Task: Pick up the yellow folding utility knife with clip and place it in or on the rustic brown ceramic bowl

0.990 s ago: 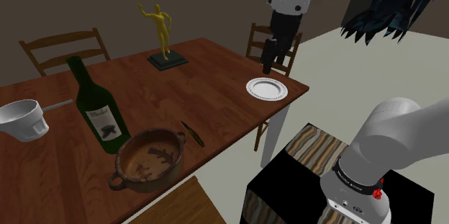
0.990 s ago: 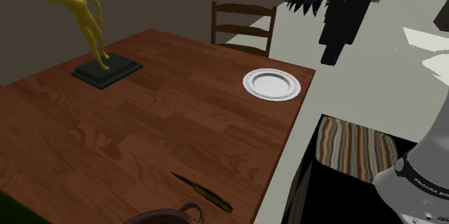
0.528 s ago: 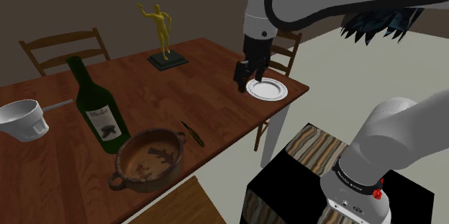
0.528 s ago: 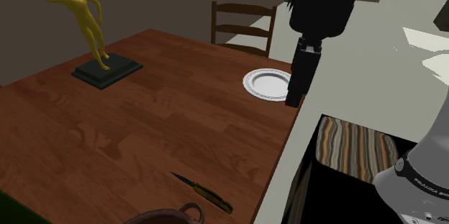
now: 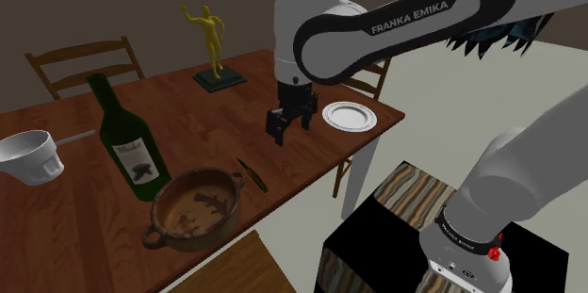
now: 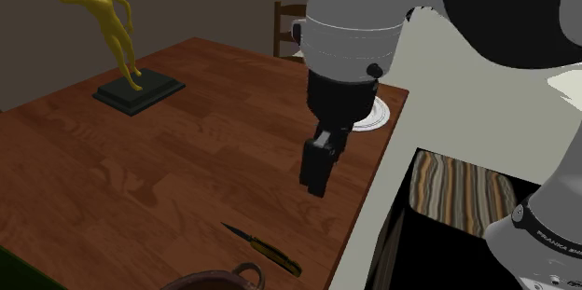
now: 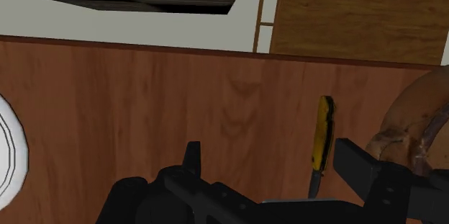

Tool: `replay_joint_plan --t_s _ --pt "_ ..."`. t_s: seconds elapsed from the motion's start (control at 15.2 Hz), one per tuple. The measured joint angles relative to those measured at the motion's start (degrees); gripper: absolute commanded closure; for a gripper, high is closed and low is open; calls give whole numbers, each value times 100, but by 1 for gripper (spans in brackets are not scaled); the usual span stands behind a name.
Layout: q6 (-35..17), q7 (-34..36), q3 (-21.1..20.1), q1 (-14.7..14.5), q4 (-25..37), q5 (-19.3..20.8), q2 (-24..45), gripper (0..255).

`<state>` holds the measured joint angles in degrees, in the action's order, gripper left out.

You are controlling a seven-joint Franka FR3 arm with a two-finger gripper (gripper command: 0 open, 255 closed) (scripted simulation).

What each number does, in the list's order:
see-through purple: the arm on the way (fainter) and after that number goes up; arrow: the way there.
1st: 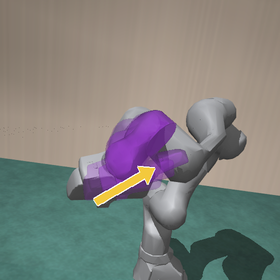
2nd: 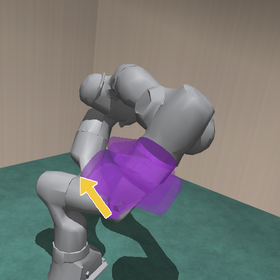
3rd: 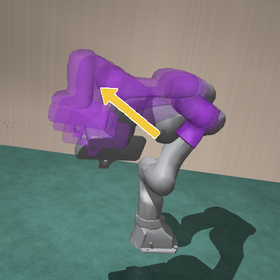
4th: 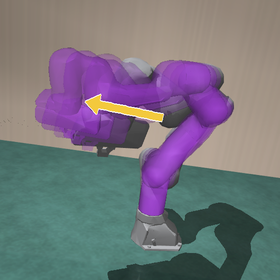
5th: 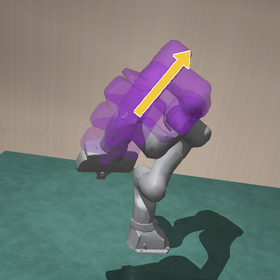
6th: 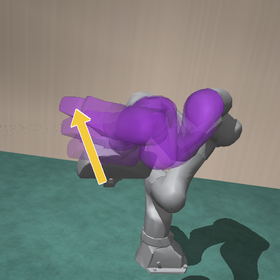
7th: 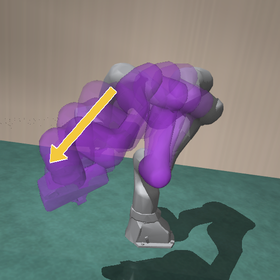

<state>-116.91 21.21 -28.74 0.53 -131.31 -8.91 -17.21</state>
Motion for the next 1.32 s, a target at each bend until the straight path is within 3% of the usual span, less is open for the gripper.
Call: replay_joint_plan --t_s 0.4,0.66,1.32 --pt "-598 1206 -561 68 680 818 1492 0" --pt "-784 2073 -649 -115 1312 1606 2582 0" --pt "-1278 2507 -517 -283 1315 2084 3159 0"
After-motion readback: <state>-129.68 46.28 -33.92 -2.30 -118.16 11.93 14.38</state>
